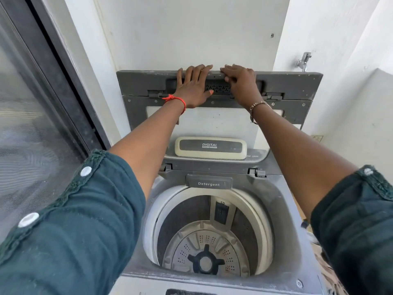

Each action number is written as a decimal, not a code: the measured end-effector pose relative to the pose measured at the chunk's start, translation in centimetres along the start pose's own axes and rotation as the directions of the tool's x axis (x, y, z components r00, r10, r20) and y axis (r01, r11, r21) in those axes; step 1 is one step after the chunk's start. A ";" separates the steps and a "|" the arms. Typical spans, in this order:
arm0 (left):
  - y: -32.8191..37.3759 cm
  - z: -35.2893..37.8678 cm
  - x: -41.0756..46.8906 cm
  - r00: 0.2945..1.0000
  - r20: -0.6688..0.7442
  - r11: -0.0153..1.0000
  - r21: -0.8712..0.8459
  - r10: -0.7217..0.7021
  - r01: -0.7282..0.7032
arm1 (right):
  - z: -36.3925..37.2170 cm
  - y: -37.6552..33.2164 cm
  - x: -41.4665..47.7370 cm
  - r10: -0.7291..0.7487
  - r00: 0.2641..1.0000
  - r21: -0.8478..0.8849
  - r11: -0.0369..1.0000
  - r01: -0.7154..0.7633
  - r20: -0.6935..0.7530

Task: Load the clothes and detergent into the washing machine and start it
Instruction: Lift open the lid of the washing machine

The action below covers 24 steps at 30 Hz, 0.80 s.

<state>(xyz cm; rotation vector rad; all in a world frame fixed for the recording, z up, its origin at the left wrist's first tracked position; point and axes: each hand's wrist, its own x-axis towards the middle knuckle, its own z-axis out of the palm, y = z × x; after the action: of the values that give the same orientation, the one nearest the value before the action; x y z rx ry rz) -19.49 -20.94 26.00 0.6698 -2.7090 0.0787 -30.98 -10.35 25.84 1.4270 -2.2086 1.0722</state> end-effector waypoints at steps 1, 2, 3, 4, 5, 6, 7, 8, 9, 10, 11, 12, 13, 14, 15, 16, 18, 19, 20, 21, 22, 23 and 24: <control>0.0 -0.1 0.0 1.000 0.005 1.000 -0.003 -0.002 0.002 | 0.0 -0.1 -0.1 -0.007 1.000 -0.015 1.000 0.007 0.009; -0.1 -0.1 0.0 1.000 0.011 1.000 -0.008 -0.006 0.006 | 0.0 -0.2 -0.4 -0.018 1.000 -0.045 0.999 0.019 0.022; -0.1 -0.1 -0.1 1.000 0.016 1.000 -0.012 -0.008 0.008 | -0.1 -0.3 -0.6 -0.030 0.999 -0.087 0.996 0.033 0.036; -0.1 0.0 -0.1 1.000 0.019 1.000 -0.012 -0.005 0.005 | -0.1 -0.4 -1.0 -0.038 0.998 -0.132 0.990 0.044 0.050; -0.2 0.0 -0.2 1.000 0.016 1.000 -0.004 0.002 -0.002 | -0.2 -0.4 -1.3 -0.044 0.997 -0.174 0.983 0.055 0.064; -0.2 0.0 -0.3 1.000 0.011 1.000 0.010 0.013 -0.014 | -0.4 -0.4 -1.7 -0.052 0.995 -0.211 0.975 0.068 0.082; -0.3 -0.1 -0.5 1.000 0.007 0.999 0.025 0.028 -0.028 | -0.5 -0.4 -2.0 -0.060 0.993 -0.245 0.966 0.084 0.105; -0.3 -0.2 -0.6 0.999 0.005 0.998 0.033 0.044 -0.044 | -0.7 -0.3 -2.4 -0.069 0.989 -0.275 0.956 0.103 0.131; -0.4 -0.4 -0.8 0.998 0.003 0.998 0.035 0.058 -0.058 | -1.0 -0.4 -2.7 -0.076 0.985 -0.294 0.948 0.120 0.157; -0.4 -0.5 -1.2 0.997 -0.006 0.997 0.039 0.071 -0.070 | -1.4 -0.4 -3.0 -0.078 0.980 -0.304 0.944 0.132 0.184; -0.4 -0.4 -1.6 0.996 -0.021 0.995 0.047 0.084 -0.083 | -1.9 -0.4 -3.3 -0.074 0.976 -0.307 0.942 0.136 0.207; -0.4 -0.2 -2.2 0.994 -0.036 0.994 0.055 0.099 -0.097 | -2.3 -0.5 -3.9 -0.064 0.972 -0.308 0.942 0.133 0.225; -0.3 0.2 -2.9 0.992 -0.049 0.992 0.061 0.114 -0.111 | -2.8 -0.5 -4.5 -0.055 0.970 -0.312 0.941 0.130 0.237; -0.3 0.8 -3.7 0.990 -0.062 0.991 0.061 0.126 -0.122 | -3.3 -0.3 -5.3 -0.044 0.968 -0.323 0.938 0.125 0.249; -0.2 1.5 -4.5 0.989 -0.071 0.990 0.056 0.133 -0.129 | -3.8 0.1 -6.2 -0.031 0.964 -0.336 0.934 0.122 0.263; 0.1 2.2 -5.3 0.987 -0.076 0.989 0.049 0.140 -0.136 | -4.3 0.6 -7.3 -0.019 0.960 -0.348 0.930 0.120 0.279; 1.0 3.7 -6.9 0.981 -0.086 0.984 0.041 0.176 -0.173 | -5.4 2.2 -9.7 0.017 0.952 -0.372 0.923 0.103 0.306; 1.8 4.3 -7.5 0.975 -0.086 0.979 0.028 0.203 -0.201 | -6.0 3.1 -11.0 0.040 0.950 -0.385 0.919 0.087 0.311; 2.8 5.0 -8.1 0.970 -0.080 0.974 0.003 0.228 -0.228 | -6.8 3.9 -12.4 0.064 0.950 -0.399 0.914 0.067 0.306; 4.0 5.6 -8.4 0.966 -0.070 0.968 -0.031 0.248 -0.250 | -7.7 4.6 -13.9 0.092 0.952 -0.416 0.909 0.040 0.293; 5.5 6.2 -8.7 0.963 -0.057 0.961 -0.071 0.262 -0.266 | -8.6 5.2 -15.4 0.126 0.953 -0.430 0.903 0.005 0.276; 7.1 6.7 -8.8 0.961 -0.045 0.954 -0.113 0.274 -0.278 | -9.6 5.8 -16.9 0.167 0.951 -0.439 0.897 -0.038 0.259; 8.9 7.2 -8.9 0.956 -0.038 0.944 -0.151 0.290 -0.293 | -10.5 6.3 -18.5 0.211 0.946 -0.442 0.893 -0.085 0.244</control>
<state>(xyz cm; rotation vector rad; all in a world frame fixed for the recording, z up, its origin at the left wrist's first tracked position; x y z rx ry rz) -18.52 -10.07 16.40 0.2190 -2.7440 -0.0538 -29.41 10.74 19.17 1.2904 -2.5847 0.3847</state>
